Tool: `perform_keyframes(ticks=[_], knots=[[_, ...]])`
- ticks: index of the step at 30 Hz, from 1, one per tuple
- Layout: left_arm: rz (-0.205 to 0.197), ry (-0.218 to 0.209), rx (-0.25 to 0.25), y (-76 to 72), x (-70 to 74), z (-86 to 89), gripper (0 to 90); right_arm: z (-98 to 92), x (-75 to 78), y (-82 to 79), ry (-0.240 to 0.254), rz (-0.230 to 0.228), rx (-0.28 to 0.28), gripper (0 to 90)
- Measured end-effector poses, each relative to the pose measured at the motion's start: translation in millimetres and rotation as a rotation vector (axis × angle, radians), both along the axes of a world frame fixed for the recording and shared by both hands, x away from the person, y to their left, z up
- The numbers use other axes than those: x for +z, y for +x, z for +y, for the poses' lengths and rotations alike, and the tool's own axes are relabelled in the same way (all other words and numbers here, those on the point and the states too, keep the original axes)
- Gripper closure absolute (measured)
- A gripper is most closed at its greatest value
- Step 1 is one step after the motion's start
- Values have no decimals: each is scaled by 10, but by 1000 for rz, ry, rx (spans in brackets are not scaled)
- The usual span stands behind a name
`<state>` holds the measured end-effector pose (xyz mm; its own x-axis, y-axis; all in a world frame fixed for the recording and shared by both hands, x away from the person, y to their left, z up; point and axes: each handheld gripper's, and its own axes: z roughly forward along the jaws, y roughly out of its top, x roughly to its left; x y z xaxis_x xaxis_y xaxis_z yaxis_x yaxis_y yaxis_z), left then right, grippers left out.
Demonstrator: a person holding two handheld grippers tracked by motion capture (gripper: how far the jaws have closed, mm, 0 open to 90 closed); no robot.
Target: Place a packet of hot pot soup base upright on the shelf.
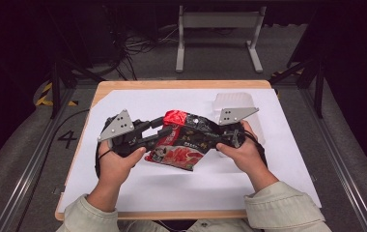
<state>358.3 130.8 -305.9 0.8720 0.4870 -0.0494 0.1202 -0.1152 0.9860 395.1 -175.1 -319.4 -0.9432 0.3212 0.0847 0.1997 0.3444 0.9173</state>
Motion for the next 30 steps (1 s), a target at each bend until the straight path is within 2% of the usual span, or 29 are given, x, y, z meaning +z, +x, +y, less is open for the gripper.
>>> perform_keyframes(ticks=[2, 6, 9, 15, 18, 19, 27, 30], knots=[[27, 41, -6, 21, 23, 32, 430, -44, 53, 14, -3, -6, -13, 850], [47, 87, 1, 42, 46, 101, 325, -118, 155, 35, -25, -26, -39, 850], [59, 112, -5, 56, 51, 141, 309, -154, 204, 47, -34, -35, -53, 849], [82, 191, -3, 75, 47, 222, 263, -264, 371, 113, -67, -47, -108, 846], [92, 209, -5, 80, 38, 236, 241, -298, 418, 145, -77, -51, -129, 846], [85, 223, -4, 85, 36, 245, 234, -316, 442, 163, -78, -52, -139, 846], [87, 249, 31, 89, 13, 309, 215, -442, 631, 313, -95, -62, -200, 844], [98, 259, 42, 86, 5, 338, 206, -479, 697, 376, -117, -75, -221, 844]])
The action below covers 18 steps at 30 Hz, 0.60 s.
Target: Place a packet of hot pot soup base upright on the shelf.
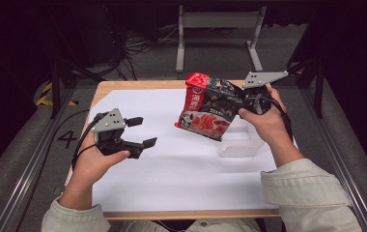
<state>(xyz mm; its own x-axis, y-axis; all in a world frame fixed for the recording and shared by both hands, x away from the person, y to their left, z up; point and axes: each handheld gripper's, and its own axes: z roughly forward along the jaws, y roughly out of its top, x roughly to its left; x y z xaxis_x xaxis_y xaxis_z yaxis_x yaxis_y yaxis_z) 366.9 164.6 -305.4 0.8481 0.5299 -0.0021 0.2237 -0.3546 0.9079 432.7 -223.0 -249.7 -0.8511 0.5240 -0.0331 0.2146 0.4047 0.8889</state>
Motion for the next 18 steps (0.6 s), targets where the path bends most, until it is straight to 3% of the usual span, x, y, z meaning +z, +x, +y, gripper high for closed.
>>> perform_keyframes(ticks=[7, 18], knots=[[-7, 25, 36, 4, -18, 66, 199, -96, 117, 154, -45, -19, -55, 843], [-17, 13, 64, 7, -27, 91, 198, -228, 214, 361, -90, -20, -126, 840]])
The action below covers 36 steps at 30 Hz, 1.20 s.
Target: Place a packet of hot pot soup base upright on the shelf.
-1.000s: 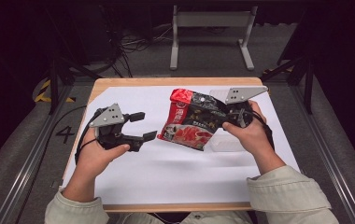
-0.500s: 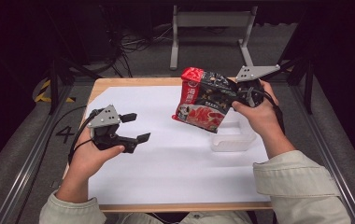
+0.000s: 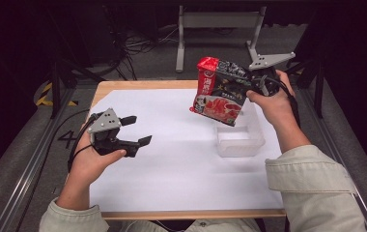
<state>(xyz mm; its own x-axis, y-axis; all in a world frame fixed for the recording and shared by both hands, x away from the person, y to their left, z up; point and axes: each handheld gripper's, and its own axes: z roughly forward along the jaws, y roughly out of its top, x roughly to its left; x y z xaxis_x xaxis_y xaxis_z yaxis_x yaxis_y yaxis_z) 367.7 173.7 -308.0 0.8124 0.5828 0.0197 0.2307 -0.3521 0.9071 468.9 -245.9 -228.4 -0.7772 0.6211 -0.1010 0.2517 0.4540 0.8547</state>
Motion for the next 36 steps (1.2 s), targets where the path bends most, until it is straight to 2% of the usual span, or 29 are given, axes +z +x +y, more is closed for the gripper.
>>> perform_keyframes(ticks=[4, 11, 13, 18, 22, 28, 36], knots=[[2, 0, 4, 6, -7, 5, 198, -51, 9, 80, -30, -23, -25, 838], [2, -2, 7, 6, -8, 10, 198, -144, -7, 197, -28, -16, -55, 838], [1, 3, 5, 10, -10, 12, 198, -194, -22, 256, -31, -22, -88, 838], [1, 2, 7, 14, -12, 17, 198, -269, -39, 332, -23, -21, -114, 836], [3, 4, 8, 14, -16, 15, 198, -352, -65, 410, -7, -28, -114, 835], [5, 1, 7, 10, -21, 8, 198, -439, -115, 511, -44, -52, -94, 835], [5, 7, 10, 6, -29, 27, 198, -496, -187, 584, -54, -45, -86, 835]])
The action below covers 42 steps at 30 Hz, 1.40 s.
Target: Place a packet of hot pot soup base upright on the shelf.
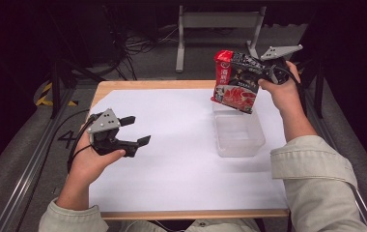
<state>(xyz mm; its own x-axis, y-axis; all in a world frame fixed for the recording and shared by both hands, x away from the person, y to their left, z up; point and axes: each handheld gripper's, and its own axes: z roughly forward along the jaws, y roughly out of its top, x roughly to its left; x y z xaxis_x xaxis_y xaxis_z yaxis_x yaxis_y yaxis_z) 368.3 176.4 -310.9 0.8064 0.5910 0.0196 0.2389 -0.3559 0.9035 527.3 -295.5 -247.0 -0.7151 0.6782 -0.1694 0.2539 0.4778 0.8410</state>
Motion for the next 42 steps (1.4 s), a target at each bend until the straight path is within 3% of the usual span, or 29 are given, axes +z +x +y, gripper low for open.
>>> perform_keyframes(ticks=[4, 22, 31, 42], knots=[[3, 0, 6, -10, -5, 20, 198, -23, -53, 40, -18, -7, 17, 835], [17, 4, 38, -72, -38, 120, 197, -106, -285, 169, -4, 22, 29, 834], [23, 4, 59, -98, -57, 181, 197, -88, -454, 206, -17, 43, 37, 830], [37, 4, 67, -89, -89, 201, 196, -122, -707, 210, 4, 61, 35, 808]])
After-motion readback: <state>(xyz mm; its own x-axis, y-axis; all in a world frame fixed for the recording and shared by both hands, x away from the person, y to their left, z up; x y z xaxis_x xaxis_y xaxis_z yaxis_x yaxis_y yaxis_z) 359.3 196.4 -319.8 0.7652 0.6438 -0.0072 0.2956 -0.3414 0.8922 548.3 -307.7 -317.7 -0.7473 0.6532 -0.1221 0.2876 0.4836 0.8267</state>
